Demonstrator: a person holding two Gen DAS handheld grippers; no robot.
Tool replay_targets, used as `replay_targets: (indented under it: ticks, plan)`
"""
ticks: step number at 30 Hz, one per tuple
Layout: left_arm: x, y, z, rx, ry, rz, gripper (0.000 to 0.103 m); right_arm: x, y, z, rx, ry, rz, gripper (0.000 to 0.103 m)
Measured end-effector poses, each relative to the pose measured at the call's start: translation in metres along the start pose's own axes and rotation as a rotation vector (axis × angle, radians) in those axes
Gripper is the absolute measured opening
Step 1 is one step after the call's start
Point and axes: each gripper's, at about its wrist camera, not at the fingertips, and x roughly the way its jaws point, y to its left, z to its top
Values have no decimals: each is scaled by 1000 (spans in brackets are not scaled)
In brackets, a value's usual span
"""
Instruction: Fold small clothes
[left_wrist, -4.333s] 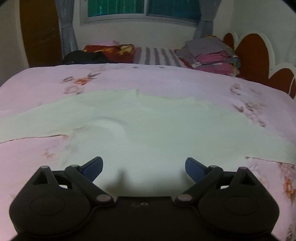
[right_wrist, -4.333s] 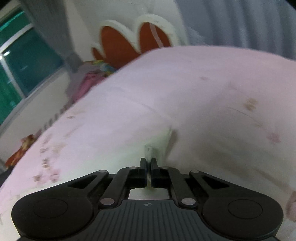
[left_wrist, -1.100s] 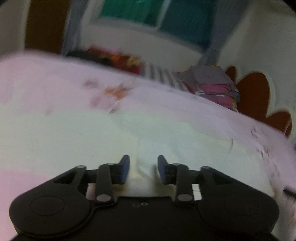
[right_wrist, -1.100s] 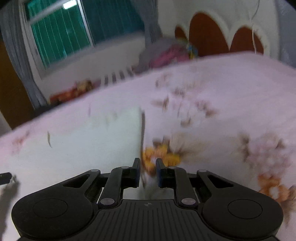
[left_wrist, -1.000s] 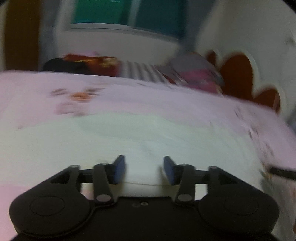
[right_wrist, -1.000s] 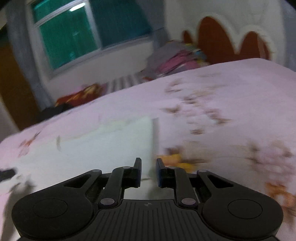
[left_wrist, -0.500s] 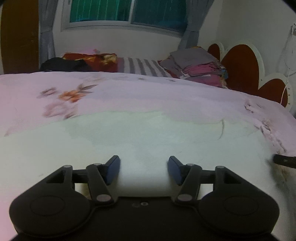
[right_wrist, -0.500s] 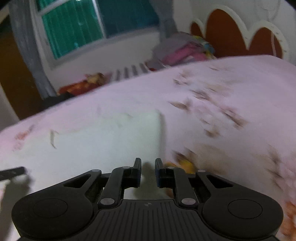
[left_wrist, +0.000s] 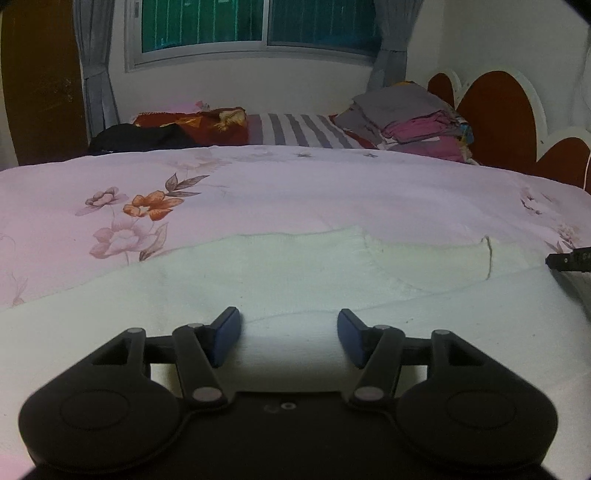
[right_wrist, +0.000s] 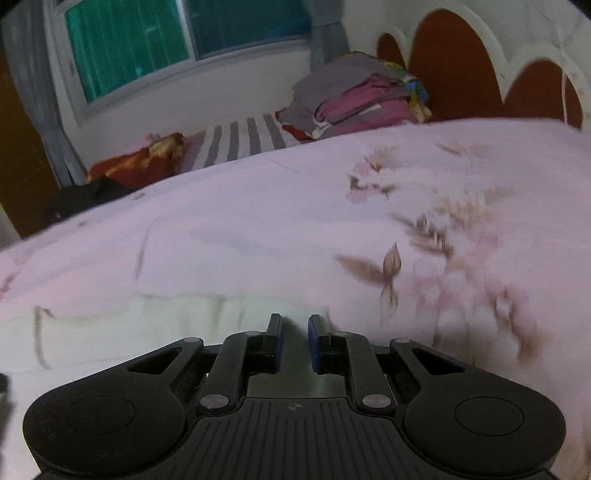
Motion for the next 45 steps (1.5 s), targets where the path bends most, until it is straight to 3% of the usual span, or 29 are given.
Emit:
replay_targets:
  ticks: [5, 8, 11, 12, 14, 15, 16, 18, 19, 21, 22, 23, 24, 26, 29, 30, 32, 36, 39, 43, 44, 45]
  plan:
    - [-19, -1, 2, 5, -20, -4, 57, -4, 17, -2, -108, 10, -59, 15]
    - [-21, -3, -8, 8, 4, -32, 58, -30, 17, -15, -76, -26, 8, 15]
    - [-24, -5, -16, 17, 18, -12, 58, -39, 25, -40, -72, 61, 24, 15]
    - [-31, -7, -16, 14, 12, -10, 58, -47, 28, -48, -89, 44, 10, 15]
    - [-44, -14, -22, 31, -48, 4, 63, -68, 31, -56, -80, 33, 6, 15]
    - [-43, -16, -24, 39, -33, 9, 74, -81, 32, -61, -69, 5, 28, 15]
    - [-35, -17, -27, 31, 17, 4, 76, -89, 34, -68, -74, -7, 39, 15]
    - [-35, -17, -31, 9, 7, 6, 76, -81, 39, -83, -85, 71, 12, 15]
    - [-40, -15, -30, -9, 7, -1, 76, -84, 42, -86, -103, 39, 1, 15]
    - [-56, -3, -32, -68, -44, -37, 81, -91, 48, -79, -84, 58, -15, 18]
    - [-64, 6, -36, -98, -62, -39, 84, -99, 49, -76, -65, 40, -2, 28]
    - [-73, 19, -42, -130, -65, -29, 83, -108, 51, -76, -56, 6, 1, 70]
    - [-79, 31, -47, -151, -68, -14, 81, -117, 53, -77, -53, -29, -10, 95]
    - [-96, 65, -60, -211, -77, 37, 76, -131, 57, -81, -64, -61, 13, 89]
    - [-122, 133, -81, -359, -98, 133, 64, -135, 59, -86, -53, -42, 35, 64]
    - [-132, 158, -89, -419, -115, 171, 59, -135, 60, -89, -43, -38, 40, 51]
    - [-148, 209, -104, -574, -141, 222, 56, -137, 65, -97, -21, -17, 57, 41]
    - [-164, 281, -127, -835, -186, 223, 54, -131, 84, -106, -16, 26, 69, 42]
    - [-164, 313, -139, -972, -238, 156, 45, -129, 101, -110, -28, 31, 83, 42]
    - [-157, 338, -141, -1045, -286, 141, 34, -129, 118, -106, -46, 25, 97, 42]
    - [-153, 342, -140, -1061, -295, 138, 29, -129, 120, -105, -47, 22, 97, 42]
    - [-149, 347, -138, -1074, -291, 130, 1, -129, 121, -103, -45, 19, 96, 42]
